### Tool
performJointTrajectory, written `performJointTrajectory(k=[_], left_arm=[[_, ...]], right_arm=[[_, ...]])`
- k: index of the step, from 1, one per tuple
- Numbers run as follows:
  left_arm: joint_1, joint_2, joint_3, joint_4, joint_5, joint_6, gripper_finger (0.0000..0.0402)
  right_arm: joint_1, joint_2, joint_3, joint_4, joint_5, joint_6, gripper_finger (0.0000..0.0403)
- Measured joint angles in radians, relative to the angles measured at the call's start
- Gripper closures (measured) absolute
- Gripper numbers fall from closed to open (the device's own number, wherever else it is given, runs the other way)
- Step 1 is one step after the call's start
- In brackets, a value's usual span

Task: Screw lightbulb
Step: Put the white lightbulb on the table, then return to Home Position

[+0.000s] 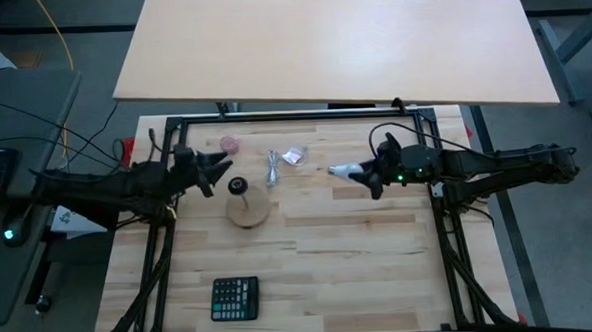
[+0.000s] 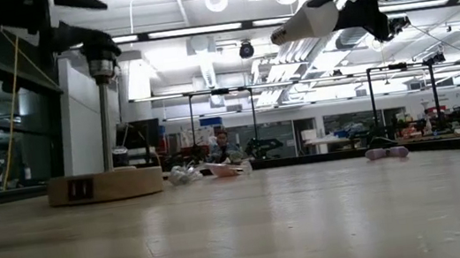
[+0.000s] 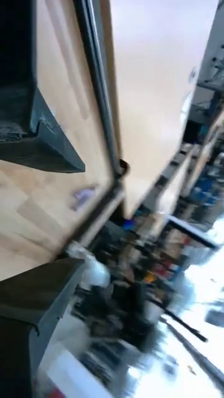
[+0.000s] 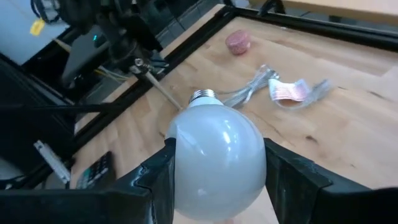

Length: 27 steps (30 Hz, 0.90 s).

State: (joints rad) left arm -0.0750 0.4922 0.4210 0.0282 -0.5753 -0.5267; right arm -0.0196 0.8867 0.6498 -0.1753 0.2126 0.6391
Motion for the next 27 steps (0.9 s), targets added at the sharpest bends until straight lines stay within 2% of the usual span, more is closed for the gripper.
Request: performJointTrajectory(k=[5, 11, 16, 21, 27], left_arm=[[0.0, -0.022, 0.0, 0.168, -0.044, 0.038, 0.0174], [0.0, -0.057, 0.0, 0.209, -0.092, 0.075, 0.0174], [0.0, -0.069, 0.0, 0.205, -0.111, 0.067, 0.0174], [0.0, -0.069, 0.0, 0.204, -0.143, 0.057, 0.0174], [0.0, -0.068, 0.0, 0.203, -0.172, 0.056, 0.0174]], right_arm=[[0.0, 0.003, 0.0, -0.017, -0.039, 0.0, 0.0199], [0.004, 0.01, -0.061, -0.026, -0.03, 0.004, 0.014], [0.031, 0.01, -0.211, 0.154, -0.004, 0.044, 0.0112], [0.04, 0.014, -0.371, 0.362, 0.022, 0.101, 0.011], [0.049, 0.018, -0.505, 0.503, 0.108, 0.206, 0.011]])
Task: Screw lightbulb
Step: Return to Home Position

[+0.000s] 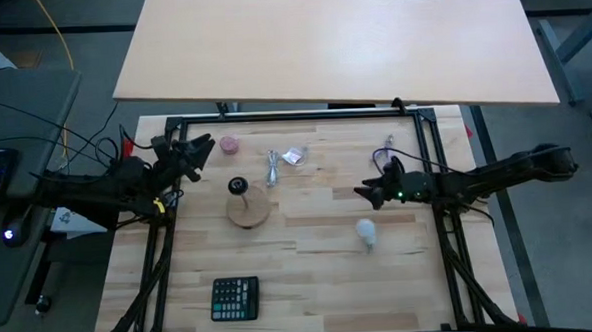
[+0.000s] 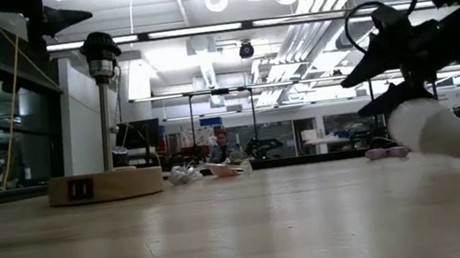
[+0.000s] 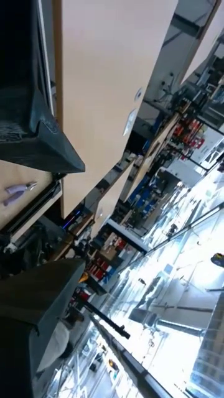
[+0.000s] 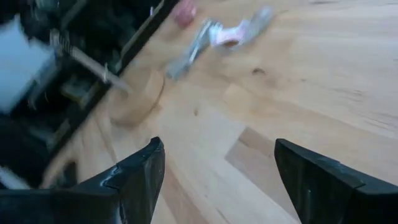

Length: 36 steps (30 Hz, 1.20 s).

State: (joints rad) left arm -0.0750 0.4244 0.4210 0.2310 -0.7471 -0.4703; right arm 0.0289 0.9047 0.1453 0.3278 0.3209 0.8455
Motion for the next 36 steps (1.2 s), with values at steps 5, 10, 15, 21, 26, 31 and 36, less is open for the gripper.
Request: performJointTrajectory(k=[5, 10, 15, 21, 26, 31, 36], left_arm=[[0.0, 0.0, 0.0, 0.0, -0.022, 0.0, 0.0174], [0.001, 0.0, 0.0, -0.002, -0.027, 0.001, 0.0174], [0.001, 0.001, 0.0, -0.01, -0.04, 0.002, 0.0174], [0.002, 0.001, 0.0, -0.049, -0.058, 0.002, 0.0174], [0.004, 0.001, 0.0, -0.054, -0.062, -0.007, 0.0174], [0.003, 0.001, 0.0, -0.059, -0.061, -0.008, 0.0174], [0.003, 0.001, 0.0, -0.06, -0.067, -0.009, 0.0174]], right_arm=[[0.006, 0.0, -0.044, 0.152, 0.075, 0.1, 0.0109], [0.01, 0.0, -0.01, 0.355, 0.087, 0.001, 0.0109], [0.045, -0.015, 0.003, 0.538, -0.111, -0.318, 0.0109], [0.107, -0.013, 0.003, 0.499, -0.117, -0.358, 0.0109], [0.142, -0.011, 0.002, 0.397, -0.057, -0.371, 0.0109], [0.153, -0.012, -0.014, 0.394, -0.041, -0.402, 0.0109], [0.166, -0.011, -0.133, 0.49, -0.039, -0.341, 0.0109]])
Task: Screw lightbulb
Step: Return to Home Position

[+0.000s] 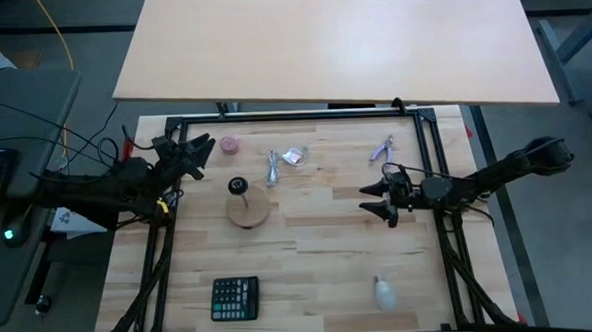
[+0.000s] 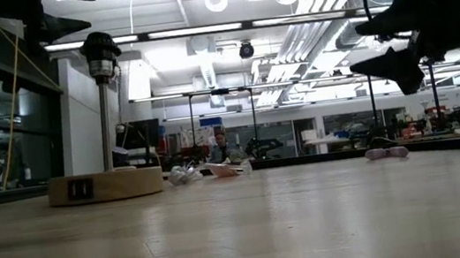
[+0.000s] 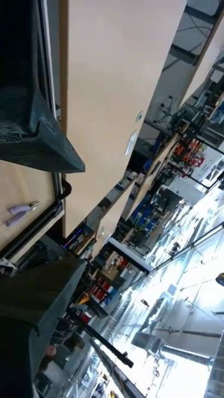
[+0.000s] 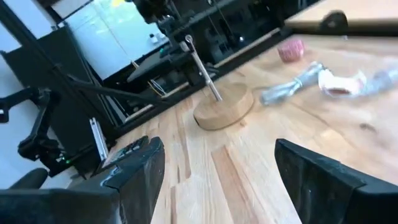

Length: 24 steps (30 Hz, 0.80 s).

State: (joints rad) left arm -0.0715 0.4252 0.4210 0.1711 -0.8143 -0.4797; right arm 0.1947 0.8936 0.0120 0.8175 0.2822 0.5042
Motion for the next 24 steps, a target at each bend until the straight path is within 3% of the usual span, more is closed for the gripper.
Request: performJointTrajectory(k=[6, 15, 20, 24], left_arm=[[0.0, 0.002, 0.0, -0.014, -0.001, -0.009, 0.0174], [0.0, 0.0, 0.0, -0.026, -0.001, 0.021, 0.0174], [0.0, 0.017, 0.0, -0.173, 0.032, 0.214, 0.0174], [-0.001, 0.017, -0.001, -0.271, 0.107, 0.145, 0.0174]], right_arm=[[0.002, 0.003, -0.002, -0.057, -0.001, -0.06, 0.0109], [0.001, 0.004, -0.003, -0.414, -0.001, -0.063, 0.0109], [0.0, 0.003, -0.003, -0.542, -0.001, -0.056, 0.0109], [0.0, 0.003, -0.003, -0.598, -0.001, -0.06, 0.0109]])
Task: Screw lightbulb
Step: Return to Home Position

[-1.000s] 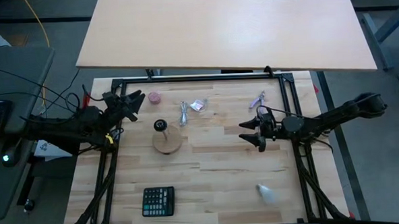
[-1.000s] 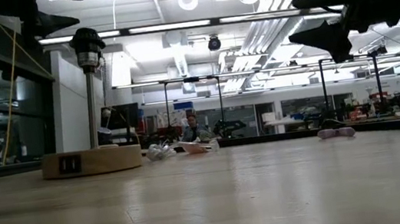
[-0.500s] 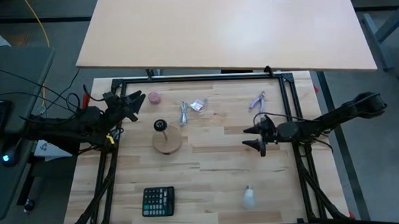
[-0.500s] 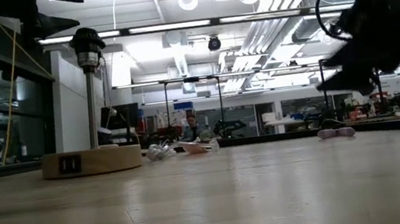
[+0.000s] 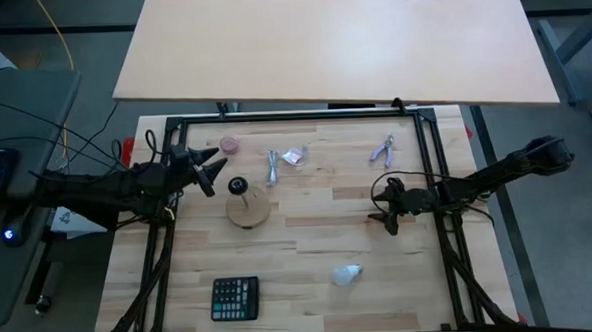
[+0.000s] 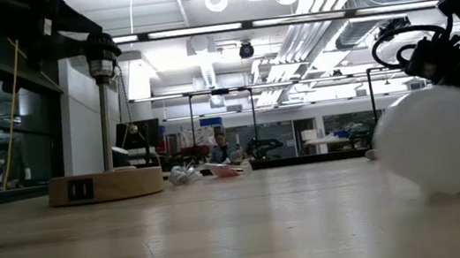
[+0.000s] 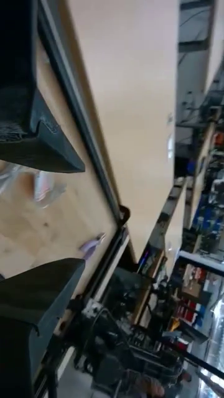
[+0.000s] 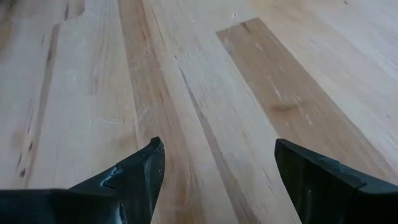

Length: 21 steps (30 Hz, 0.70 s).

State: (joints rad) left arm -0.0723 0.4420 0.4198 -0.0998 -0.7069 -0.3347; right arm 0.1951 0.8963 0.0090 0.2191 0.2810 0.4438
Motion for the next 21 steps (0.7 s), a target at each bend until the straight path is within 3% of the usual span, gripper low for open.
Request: performJointTrajectory(k=[5, 14, 21], left_arm=[[-0.008, -0.016, -0.06, 0.004, 0.044, -0.033, 0.0174], [-0.027, -0.097, -0.367, 0.481, 0.262, -0.033, 0.0175], [-0.026, -0.162, -0.399, 0.382, 0.282, 0.018, 0.0205]], right_arm=[[0.0, -0.024, 0.0, -0.02, 0.0, 0.001, 0.0109], [0.0, -0.155, 0.0, -0.021, 0.0, 0.001, 0.0109], [0.0, -0.25, 0.0, -0.02, 0.0, 0.001, 0.0109]])
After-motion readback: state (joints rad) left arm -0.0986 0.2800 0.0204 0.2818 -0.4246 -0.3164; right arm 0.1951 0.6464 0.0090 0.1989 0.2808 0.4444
